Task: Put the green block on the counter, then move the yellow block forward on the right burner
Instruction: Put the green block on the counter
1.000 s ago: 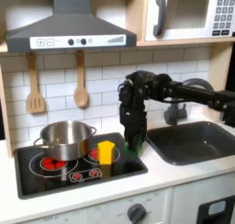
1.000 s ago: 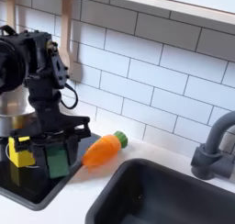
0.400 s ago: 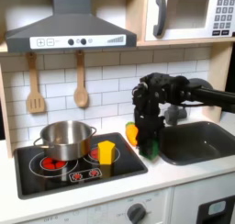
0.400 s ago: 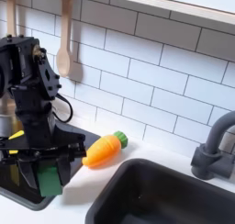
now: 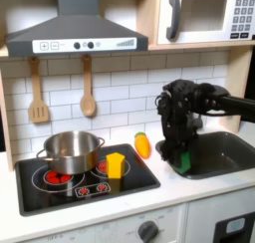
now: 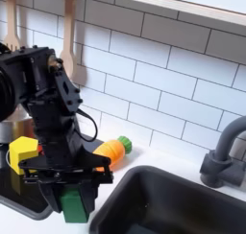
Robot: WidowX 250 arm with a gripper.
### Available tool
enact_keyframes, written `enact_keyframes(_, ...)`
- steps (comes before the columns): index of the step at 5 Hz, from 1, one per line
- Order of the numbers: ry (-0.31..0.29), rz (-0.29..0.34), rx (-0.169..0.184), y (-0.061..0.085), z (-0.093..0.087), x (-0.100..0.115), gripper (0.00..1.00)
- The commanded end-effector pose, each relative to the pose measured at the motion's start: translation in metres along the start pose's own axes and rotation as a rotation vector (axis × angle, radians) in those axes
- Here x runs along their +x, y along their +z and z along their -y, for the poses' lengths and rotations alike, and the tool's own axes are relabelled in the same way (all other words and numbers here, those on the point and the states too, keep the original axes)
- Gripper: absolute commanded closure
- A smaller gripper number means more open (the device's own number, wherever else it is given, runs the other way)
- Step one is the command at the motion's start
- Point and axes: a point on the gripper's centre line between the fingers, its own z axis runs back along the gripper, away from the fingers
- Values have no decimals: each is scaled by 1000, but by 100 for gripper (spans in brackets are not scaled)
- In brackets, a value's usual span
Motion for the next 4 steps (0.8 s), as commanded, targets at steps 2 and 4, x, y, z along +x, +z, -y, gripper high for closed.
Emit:
enact_keyframes(2,-100,-27,57,-6,-2,-1,100)
enact_keyframes(4,-96,-30,78,-7,-12,0,100)
